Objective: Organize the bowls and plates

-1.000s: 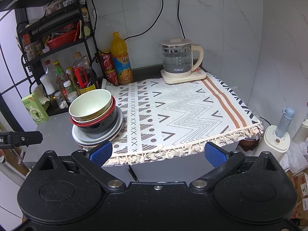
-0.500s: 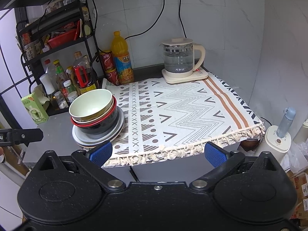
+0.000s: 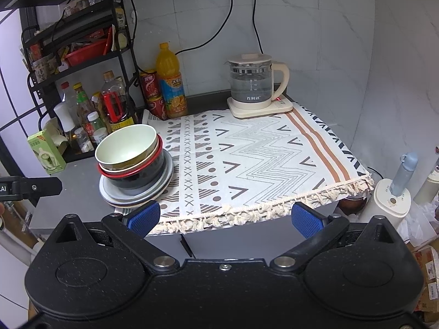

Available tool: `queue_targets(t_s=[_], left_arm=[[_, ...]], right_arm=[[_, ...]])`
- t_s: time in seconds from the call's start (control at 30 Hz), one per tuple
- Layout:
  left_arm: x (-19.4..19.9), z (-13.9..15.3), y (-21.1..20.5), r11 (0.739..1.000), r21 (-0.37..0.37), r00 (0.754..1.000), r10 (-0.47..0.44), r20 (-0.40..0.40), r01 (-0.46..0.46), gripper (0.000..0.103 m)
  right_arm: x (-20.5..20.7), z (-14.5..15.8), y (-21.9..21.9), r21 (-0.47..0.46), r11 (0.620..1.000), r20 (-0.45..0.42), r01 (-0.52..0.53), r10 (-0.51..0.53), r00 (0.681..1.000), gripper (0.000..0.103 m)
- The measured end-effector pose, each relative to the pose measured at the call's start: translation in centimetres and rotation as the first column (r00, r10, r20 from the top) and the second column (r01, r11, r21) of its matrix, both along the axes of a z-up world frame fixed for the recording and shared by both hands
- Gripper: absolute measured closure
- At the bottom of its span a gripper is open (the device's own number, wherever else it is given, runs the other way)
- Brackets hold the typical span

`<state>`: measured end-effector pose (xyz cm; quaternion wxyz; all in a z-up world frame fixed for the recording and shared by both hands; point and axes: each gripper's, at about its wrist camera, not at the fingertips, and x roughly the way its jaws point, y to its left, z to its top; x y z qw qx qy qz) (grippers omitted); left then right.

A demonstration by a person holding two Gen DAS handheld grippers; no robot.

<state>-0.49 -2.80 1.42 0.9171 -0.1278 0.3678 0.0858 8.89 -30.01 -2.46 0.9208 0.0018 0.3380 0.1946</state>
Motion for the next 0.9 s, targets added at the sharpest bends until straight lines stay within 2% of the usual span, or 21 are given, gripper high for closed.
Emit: queue_targets(t_s=[0.9], left_arm=[[0.27,0.03,0.0,1.0,0.012,1.0,-0.01,-0.006,0.01,0.001]], right_arm=[[-0.11,-0.07,-0.02,-0.007,1.0,-0.015,-0.01,0.01,1.0,0.0]])
